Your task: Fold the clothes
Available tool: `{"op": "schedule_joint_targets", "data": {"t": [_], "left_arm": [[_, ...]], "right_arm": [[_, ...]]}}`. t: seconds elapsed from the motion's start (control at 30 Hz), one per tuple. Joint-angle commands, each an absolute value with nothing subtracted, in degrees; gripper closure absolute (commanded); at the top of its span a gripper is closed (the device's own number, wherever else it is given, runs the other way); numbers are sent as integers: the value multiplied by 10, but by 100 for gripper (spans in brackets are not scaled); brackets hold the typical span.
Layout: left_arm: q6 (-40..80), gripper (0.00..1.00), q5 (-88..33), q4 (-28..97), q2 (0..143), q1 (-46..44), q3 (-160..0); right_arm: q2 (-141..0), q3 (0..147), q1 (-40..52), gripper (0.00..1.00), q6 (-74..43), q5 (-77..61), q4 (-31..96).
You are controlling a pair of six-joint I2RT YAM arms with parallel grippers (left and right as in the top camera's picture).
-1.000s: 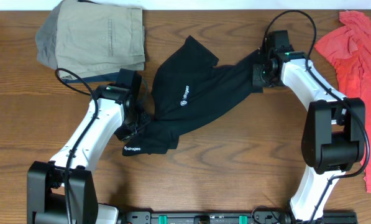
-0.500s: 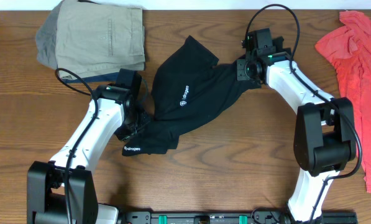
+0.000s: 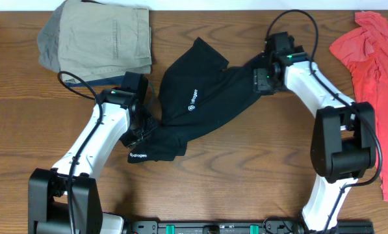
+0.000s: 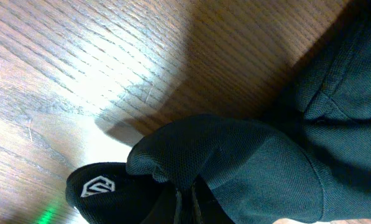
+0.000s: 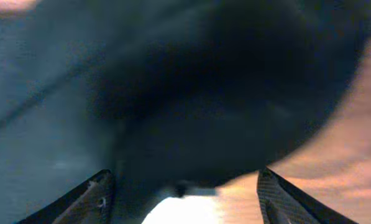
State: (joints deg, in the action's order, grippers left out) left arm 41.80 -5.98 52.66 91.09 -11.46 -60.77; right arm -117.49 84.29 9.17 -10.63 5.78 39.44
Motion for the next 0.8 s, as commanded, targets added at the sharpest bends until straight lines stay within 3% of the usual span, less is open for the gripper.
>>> {"op": "schedule_joint_targets", "data": {"t": [0.0, 0.33, 0.77], "left_arm": [[417, 94, -51, 530, 913, -115, -602], [417, 94, -51, 530, 913, -115, -602], [417, 94, -51, 530, 913, -115, -602]], "right_arm": [[-1175, 855, 77, 29, -101, 75, 406], [-1175, 817, 56, 56, -35, 27, 419], [-1177, 804, 53, 54, 5, 14, 419]]}}
